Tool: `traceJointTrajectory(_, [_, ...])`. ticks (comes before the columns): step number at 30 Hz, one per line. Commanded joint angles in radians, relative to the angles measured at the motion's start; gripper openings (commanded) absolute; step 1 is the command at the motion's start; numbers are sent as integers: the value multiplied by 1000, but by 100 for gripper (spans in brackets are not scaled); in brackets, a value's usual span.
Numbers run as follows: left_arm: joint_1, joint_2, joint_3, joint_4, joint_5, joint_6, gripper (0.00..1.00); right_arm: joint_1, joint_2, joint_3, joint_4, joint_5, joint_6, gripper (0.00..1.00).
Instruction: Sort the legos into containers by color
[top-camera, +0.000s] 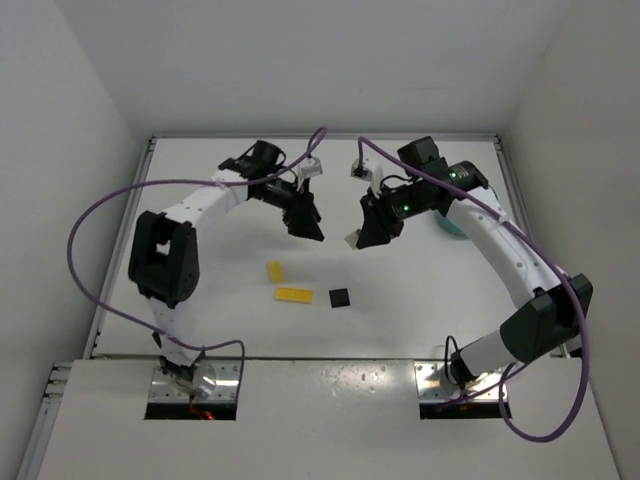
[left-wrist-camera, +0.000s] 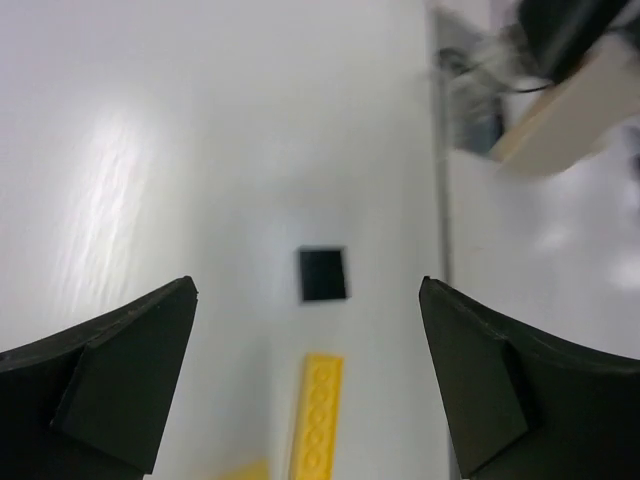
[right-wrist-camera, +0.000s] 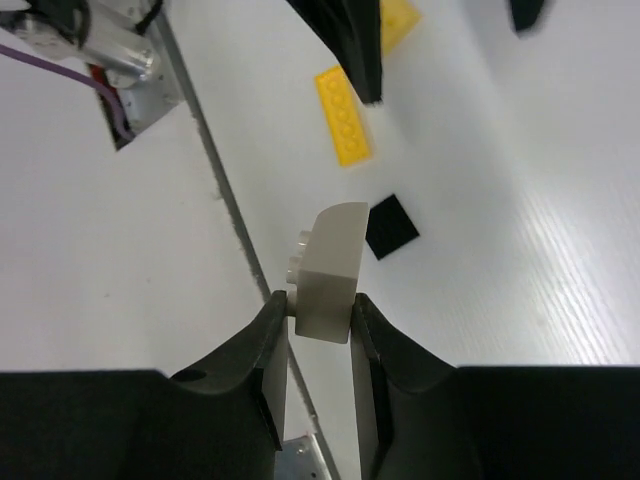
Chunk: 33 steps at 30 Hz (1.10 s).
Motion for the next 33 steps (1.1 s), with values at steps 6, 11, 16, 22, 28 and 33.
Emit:
traceJointTrajectory(6, [55,-283,-198,529,-620,-477,100,-65,-65,-46,126,331,91,4])
traceJointTrajectory(11, [68,-304,-197,489,-619,-488,100,-126,-41,-5,183,587,145,3])
traceJointTrajectory(16, [68,-337,-217,489,-619,-469,100,-238,106,151,147,616,177,3])
traceJointTrajectory(22, [77,-373,-237,489,-629,-450,100,-396,359,386,71,605,211,2])
traceJointTrajectory(28, [77,-392,-246,498,-638,-450,100,-488,539,546,22,646,220,2])
traceJointTrajectory(33, [86,-392,-255,518,-649,-481,100,-523,583,578,22,665,220,2])
